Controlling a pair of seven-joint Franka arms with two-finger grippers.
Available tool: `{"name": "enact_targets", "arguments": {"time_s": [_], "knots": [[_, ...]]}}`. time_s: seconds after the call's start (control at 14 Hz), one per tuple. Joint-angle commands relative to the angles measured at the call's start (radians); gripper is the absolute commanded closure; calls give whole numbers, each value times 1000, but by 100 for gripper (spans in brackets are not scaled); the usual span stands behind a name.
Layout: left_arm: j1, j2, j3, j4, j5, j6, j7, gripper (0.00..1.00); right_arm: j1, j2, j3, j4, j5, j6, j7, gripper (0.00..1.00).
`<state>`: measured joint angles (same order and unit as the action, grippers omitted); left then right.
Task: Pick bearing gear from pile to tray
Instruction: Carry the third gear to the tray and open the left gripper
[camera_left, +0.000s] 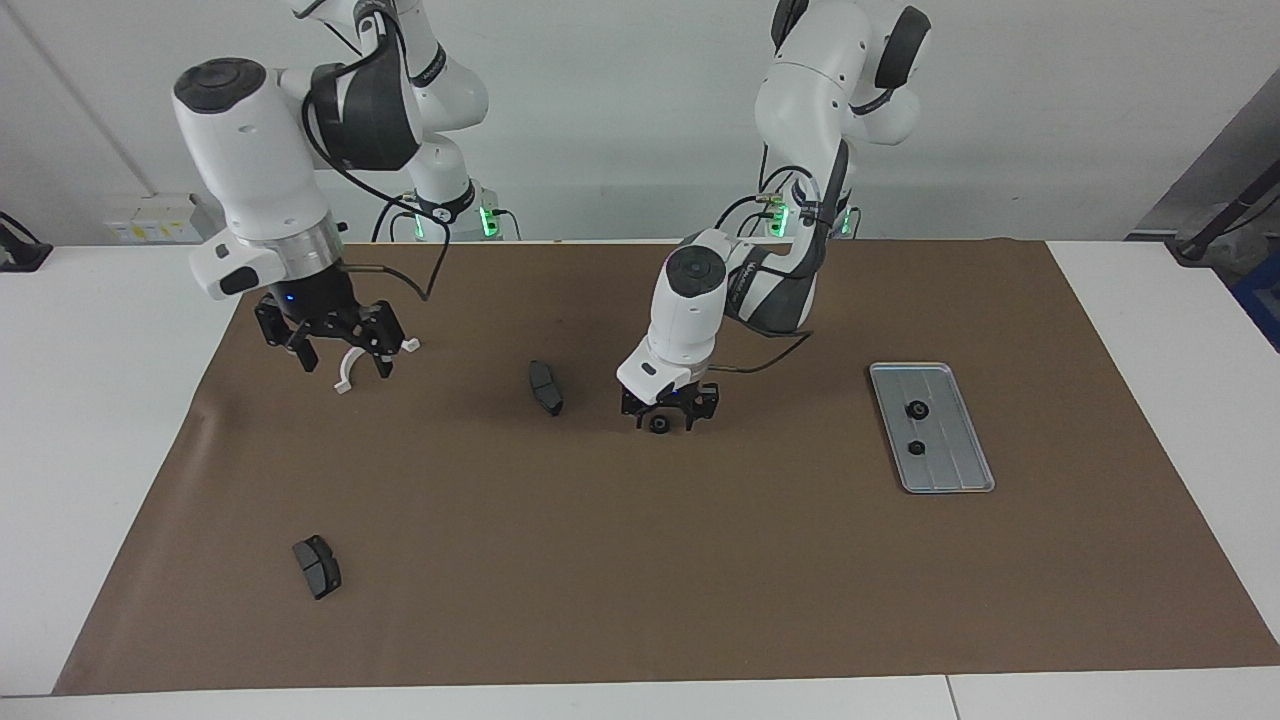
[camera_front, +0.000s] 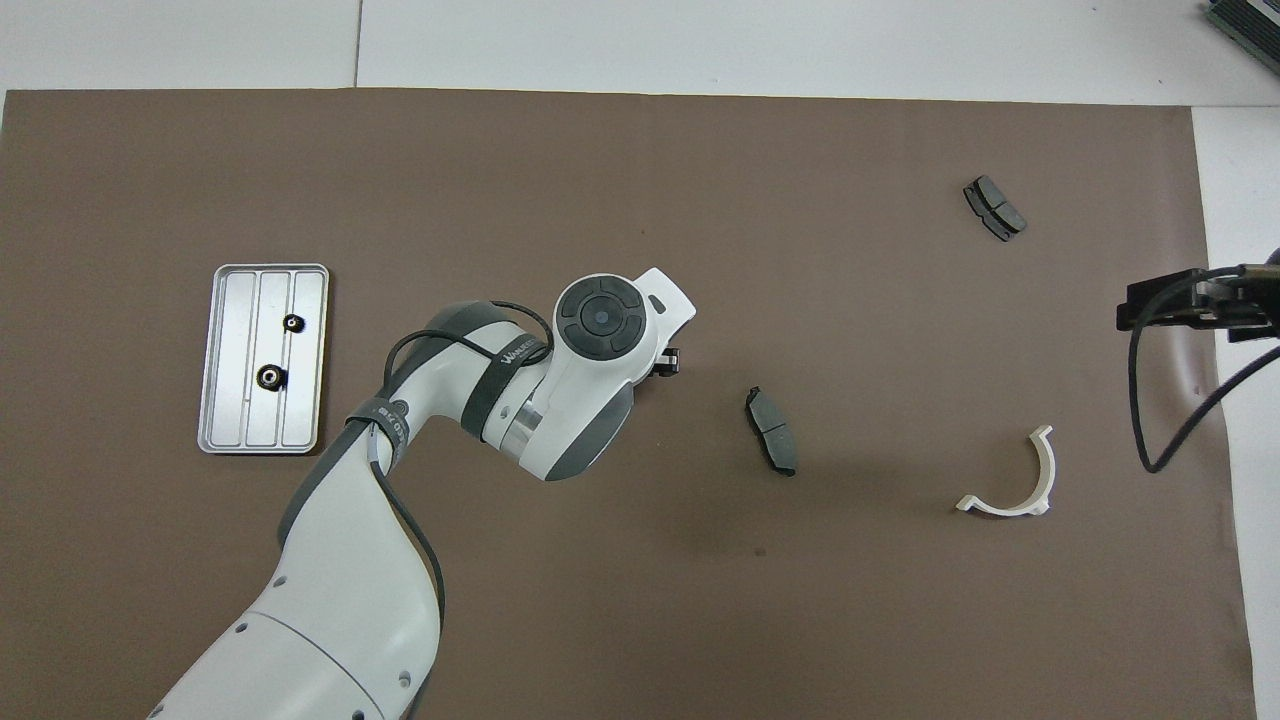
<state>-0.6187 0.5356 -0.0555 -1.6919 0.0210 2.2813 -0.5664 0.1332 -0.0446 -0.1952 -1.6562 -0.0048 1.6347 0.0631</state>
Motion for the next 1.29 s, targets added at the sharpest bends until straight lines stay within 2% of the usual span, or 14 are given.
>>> {"name": "enact_targets", "arguments": {"time_s": [0.0, 0.14, 0.29, 0.5, 0.71, 1.07, 1.21], "knots": [[-6, 1, 9, -5, 19, 6, -17, 51, -24, 6, 13, 36, 6, -84, -26, 0], [-4, 0, 9, -8, 19, 3, -16, 71, -82, -11, 61, 6, 8, -82, -31, 0], [11, 1, 8, 0, 11, -11, -10, 98, -86, -17, 66, -10, 9, -85, -29, 0], [80, -6, 6, 35, 7, -45, -3, 100, -86, -27, 66, -24, 11, -85, -25, 0], [210, -11, 5, 138, 8, -176, 38, 100, -86, -26, 66, -13, 23, -82, -20, 0], [465, -143, 3, 43, -10, -249, 428, 100, -83, -26, 65, -13, 25, -73, -20, 0], [543, -169, 6, -7, -10, -244, 579, 100, -75, -24, 68, -11, 20, -69, -28, 0]]}}
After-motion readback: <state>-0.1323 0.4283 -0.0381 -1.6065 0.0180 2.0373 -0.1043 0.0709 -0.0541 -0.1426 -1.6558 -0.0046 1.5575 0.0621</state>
